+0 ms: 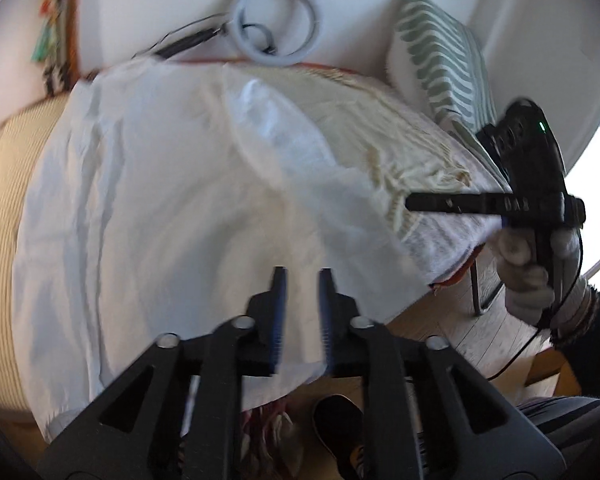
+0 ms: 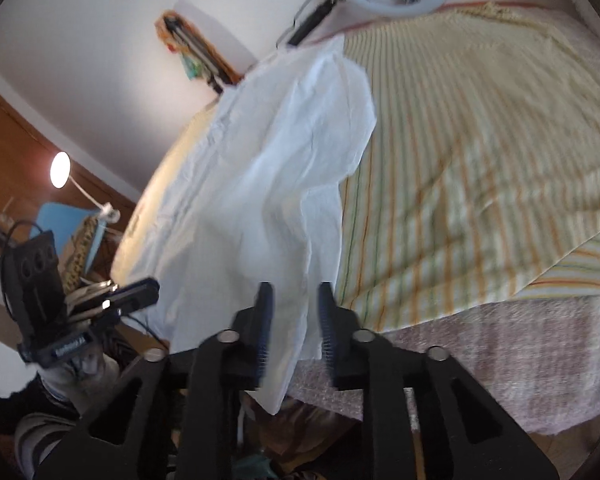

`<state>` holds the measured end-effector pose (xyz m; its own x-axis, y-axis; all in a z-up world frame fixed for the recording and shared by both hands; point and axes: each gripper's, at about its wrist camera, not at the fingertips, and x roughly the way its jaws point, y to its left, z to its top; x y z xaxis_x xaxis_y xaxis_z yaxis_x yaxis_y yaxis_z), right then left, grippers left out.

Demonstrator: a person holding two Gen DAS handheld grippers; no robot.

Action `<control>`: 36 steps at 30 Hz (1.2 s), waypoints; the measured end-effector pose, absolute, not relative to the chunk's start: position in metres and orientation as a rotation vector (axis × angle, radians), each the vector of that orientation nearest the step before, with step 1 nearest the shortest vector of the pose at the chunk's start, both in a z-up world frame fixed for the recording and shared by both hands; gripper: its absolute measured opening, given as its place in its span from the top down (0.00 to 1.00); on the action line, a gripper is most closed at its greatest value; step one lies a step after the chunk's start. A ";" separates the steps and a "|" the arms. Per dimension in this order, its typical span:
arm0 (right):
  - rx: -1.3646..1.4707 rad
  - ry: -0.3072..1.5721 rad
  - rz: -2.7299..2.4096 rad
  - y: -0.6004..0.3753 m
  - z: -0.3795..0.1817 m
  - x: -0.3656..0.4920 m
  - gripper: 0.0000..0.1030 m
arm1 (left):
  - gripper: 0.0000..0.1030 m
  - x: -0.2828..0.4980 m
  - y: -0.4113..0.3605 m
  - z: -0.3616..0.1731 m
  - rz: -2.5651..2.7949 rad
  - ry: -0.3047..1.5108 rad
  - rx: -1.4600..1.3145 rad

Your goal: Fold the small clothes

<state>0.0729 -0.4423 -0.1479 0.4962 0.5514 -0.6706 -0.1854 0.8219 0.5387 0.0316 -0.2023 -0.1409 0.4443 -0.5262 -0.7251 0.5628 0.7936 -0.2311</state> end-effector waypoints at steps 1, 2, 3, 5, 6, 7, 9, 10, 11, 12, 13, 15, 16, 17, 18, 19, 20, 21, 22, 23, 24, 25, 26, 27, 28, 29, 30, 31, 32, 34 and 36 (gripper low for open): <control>0.448 0.926 0.454 -0.450 -0.143 0.072 0.64 | 0.60 0.030 -0.211 -0.140 -0.697 0.868 0.069; 0.470 0.908 0.449 -0.457 -0.140 0.073 0.64 | 0.56 0.027 -0.225 -0.140 -0.721 0.856 0.089; 0.492 0.895 0.441 -0.465 -0.137 0.072 0.64 | 0.56 0.031 -0.235 -0.141 -0.736 0.859 0.098; 0.512 0.875 0.417 -0.479 -0.133 0.071 0.64 | 0.56 0.033 -0.262 -0.147 -0.769 0.872 0.130; 0.510 0.866 0.399 -0.485 -0.131 0.070 0.64 | 0.56 0.033 -0.270 -0.148 -0.772 0.881 0.143; 0.506 0.859 0.383 -0.486 -0.129 0.072 0.64 | 0.56 0.035 -0.283 -0.150 -0.782 0.892 0.159; 0.507 0.848 0.362 -0.492 -0.124 0.072 0.64 | 0.56 0.036 -0.306 -0.156 -0.777 0.893 0.199; 0.512 0.842 0.354 -0.494 -0.124 0.076 0.64 | 0.56 0.035 -0.312 -0.158 -0.763 0.893 0.217; 0.514 0.839 0.349 -0.497 -0.124 0.077 0.64 | 0.56 0.038 -0.322 -0.162 -0.756 0.904 0.231; 0.515 0.837 0.342 -0.499 -0.124 0.079 0.64 | 0.54 0.039 -0.325 -0.167 -0.751 0.913 0.241; 0.515 0.834 0.335 -0.503 -0.124 0.080 0.64 | 0.52 0.042 -0.329 -0.171 -0.740 0.925 0.249; 0.513 0.834 0.328 -0.506 -0.123 0.083 0.64 | 0.51 0.047 -0.334 -0.180 -0.716 0.950 0.256; 0.511 0.835 0.327 -0.508 -0.124 0.084 0.64 | 0.51 0.050 -0.334 -0.184 -0.708 0.963 0.254; 0.509 0.835 0.326 -0.508 -0.124 0.087 0.64 | 0.51 0.052 -0.333 -0.187 -0.701 0.973 0.250; 0.508 0.835 0.326 -0.509 -0.124 0.089 0.64 | 0.51 0.054 -0.330 -0.189 -0.707 0.973 0.236; 0.506 0.836 0.328 -0.510 -0.125 0.090 0.64 | 0.51 0.055 -0.327 -0.191 -0.716 0.969 0.222; 0.504 0.837 0.331 -0.510 -0.125 0.094 0.64 | 0.51 0.056 -0.324 -0.191 -0.721 0.966 0.212; 0.502 0.838 0.335 -0.508 -0.125 0.097 0.64 | 0.56 0.056 -0.321 -0.191 -0.728 0.966 0.203; 0.501 0.840 0.341 -0.506 -0.125 0.100 0.64 | 0.60 0.058 -0.318 -0.191 -0.727 0.966 0.192; 0.502 0.843 0.350 -0.504 -0.125 0.105 0.64 | 0.72 0.060 -0.315 -0.192 -0.728 0.970 0.177; 0.503 0.846 0.357 -0.502 -0.127 0.109 0.64 | 0.82 0.063 -0.311 -0.192 -0.741 0.981 0.153; 0.504 0.850 0.365 -0.500 -0.127 0.114 0.64 | 0.86 0.067 -0.307 -0.192 -0.763 1.003 0.114; 0.505 0.854 0.371 -0.497 -0.128 0.120 0.64 | 0.89 0.069 -0.305 -0.192 -0.764 1.010 0.093; 0.507 0.858 0.374 -0.495 -0.130 0.127 0.64 | 0.91 0.068 -0.303 -0.191 -0.768 1.009 0.085; 0.508 0.864 0.380 -0.492 -0.131 0.134 0.64 | 0.91 0.068 -0.301 -0.190 -0.773 1.006 0.077; 0.512 0.870 0.386 -0.489 -0.133 0.140 0.64 | 0.92 0.067 -0.299 -0.189 -0.776 1.007 0.059; 0.514 0.876 0.389 -0.487 -0.136 0.148 0.64 | 0.93 0.067 -0.297 -0.187 -0.783 1.010 0.031; 0.517 0.885 0.389 -0.484 -0.139 0.156 0.63 | 0.93 0.067 -0.293 -0.186 -0.787 1.012 0.008; 0.522 0.893 0.390 -0.481 -0.142 0.164 0.62 | 0.93 0.068 -0.288 -0.184 -0.791 1.016 -0.026; 0.534 0.912 0.392 -0.476 -0.150 0.181 0.55 | 0.93 0.070 -0.280 -0.181 -0.802 1.020 -0.086; 0.560 0.933 0.392 -0.474 -0.159 0.198 0.54 | 0.93 0.071 -0.272 -0.177 -0.806 1.021 -0.126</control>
<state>0.1978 -0.4738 -0.1592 0.5426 0.5438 -0.6402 -0.0767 0.7910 0.6069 0.0711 -0.2717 -0.1771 0.2675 -0.6514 -0.7100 0.5399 0.7117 -0.4495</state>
